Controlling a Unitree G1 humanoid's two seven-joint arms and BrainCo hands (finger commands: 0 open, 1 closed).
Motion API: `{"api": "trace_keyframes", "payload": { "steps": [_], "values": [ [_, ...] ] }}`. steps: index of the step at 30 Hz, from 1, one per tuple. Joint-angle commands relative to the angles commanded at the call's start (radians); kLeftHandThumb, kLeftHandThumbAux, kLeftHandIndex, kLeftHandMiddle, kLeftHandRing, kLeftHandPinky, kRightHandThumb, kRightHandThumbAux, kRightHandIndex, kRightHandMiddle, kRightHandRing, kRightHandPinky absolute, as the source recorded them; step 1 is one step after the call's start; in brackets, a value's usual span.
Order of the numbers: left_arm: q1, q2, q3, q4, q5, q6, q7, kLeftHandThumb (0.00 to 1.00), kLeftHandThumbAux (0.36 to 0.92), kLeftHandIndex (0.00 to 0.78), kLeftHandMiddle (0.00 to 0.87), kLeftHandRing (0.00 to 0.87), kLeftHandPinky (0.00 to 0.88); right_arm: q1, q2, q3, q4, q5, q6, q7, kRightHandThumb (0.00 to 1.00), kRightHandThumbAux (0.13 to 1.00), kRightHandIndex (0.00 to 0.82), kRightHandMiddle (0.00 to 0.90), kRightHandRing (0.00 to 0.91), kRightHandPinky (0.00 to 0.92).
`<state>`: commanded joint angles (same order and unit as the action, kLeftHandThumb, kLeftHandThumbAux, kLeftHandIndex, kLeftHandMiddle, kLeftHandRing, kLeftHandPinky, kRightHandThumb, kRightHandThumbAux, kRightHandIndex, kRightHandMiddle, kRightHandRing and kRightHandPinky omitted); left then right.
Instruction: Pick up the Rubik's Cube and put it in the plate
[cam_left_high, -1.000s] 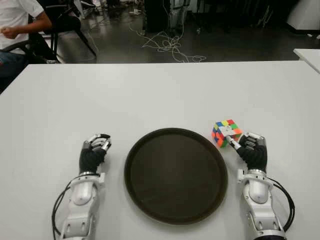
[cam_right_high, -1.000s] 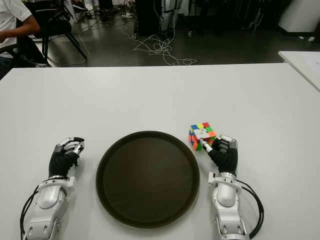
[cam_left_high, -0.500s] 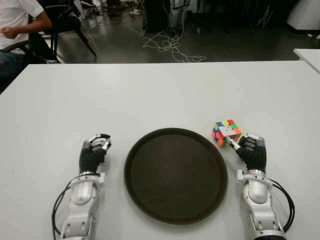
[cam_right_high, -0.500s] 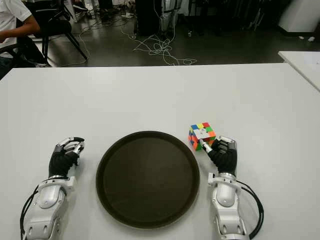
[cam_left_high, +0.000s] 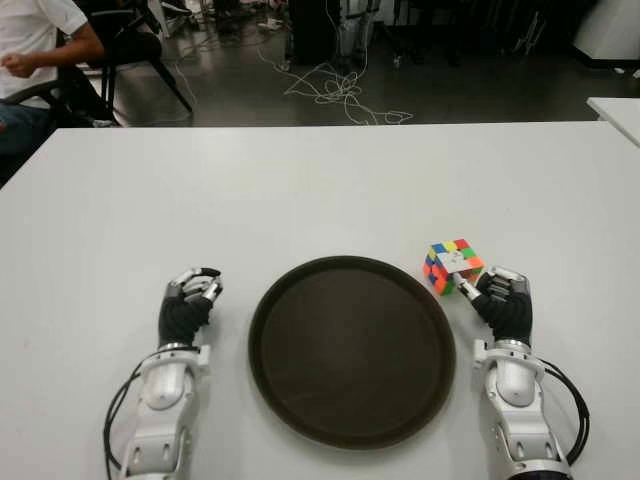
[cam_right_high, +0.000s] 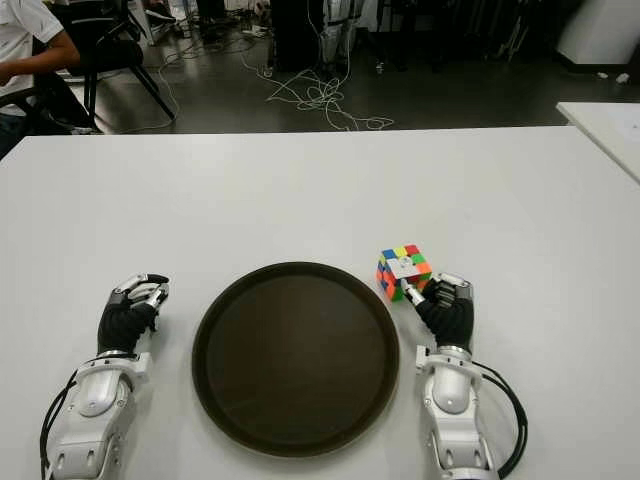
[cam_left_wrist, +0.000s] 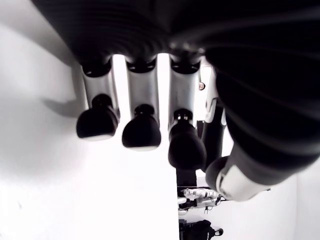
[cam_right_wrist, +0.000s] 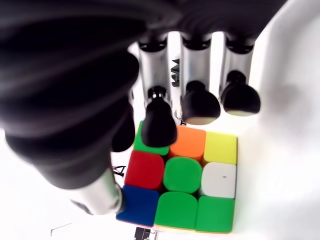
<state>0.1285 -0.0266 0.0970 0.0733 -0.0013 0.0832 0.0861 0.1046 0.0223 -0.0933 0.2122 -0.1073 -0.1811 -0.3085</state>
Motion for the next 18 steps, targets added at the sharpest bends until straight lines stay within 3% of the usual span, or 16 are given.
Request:
{"api": "trace_keyframes", "payload": {
  "steps": [18],
  "values": [
    [-0.001, -0.002, 0.004, -0.001, -0.005, 0.008, 0.001, 0.71, 0.705, 0.443, 0.812, 0.813, 0.805, -0.002, -0.003, 0.005, 0.013, -0.027, -0.028, -0.02, 0.178, 0.85, 0.749, 0.832, 0.847, 0.848]
  ]
}}
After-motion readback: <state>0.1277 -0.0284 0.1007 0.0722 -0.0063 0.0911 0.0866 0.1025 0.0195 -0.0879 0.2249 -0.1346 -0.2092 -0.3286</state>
